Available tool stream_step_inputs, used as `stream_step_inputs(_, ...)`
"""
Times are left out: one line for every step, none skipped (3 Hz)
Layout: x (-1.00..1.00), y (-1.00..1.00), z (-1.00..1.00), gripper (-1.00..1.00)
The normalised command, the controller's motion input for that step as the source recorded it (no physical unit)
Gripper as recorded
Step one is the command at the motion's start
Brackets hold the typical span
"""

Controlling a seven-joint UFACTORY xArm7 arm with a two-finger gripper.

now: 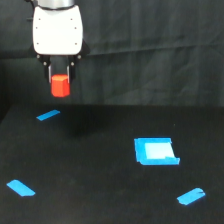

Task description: Pick up the red object from the table

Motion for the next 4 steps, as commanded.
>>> stream_step_inputs(0.0, 0.0, 0.12, -0.98)
stream_step_inputs(0.0, 0.0, 0.12, -0.98)
stream_step_inputs(0.0, 0.0, 0.12, -0.98)
stream_step_inputs(0.01, 0.0, 0.12, -0.97)
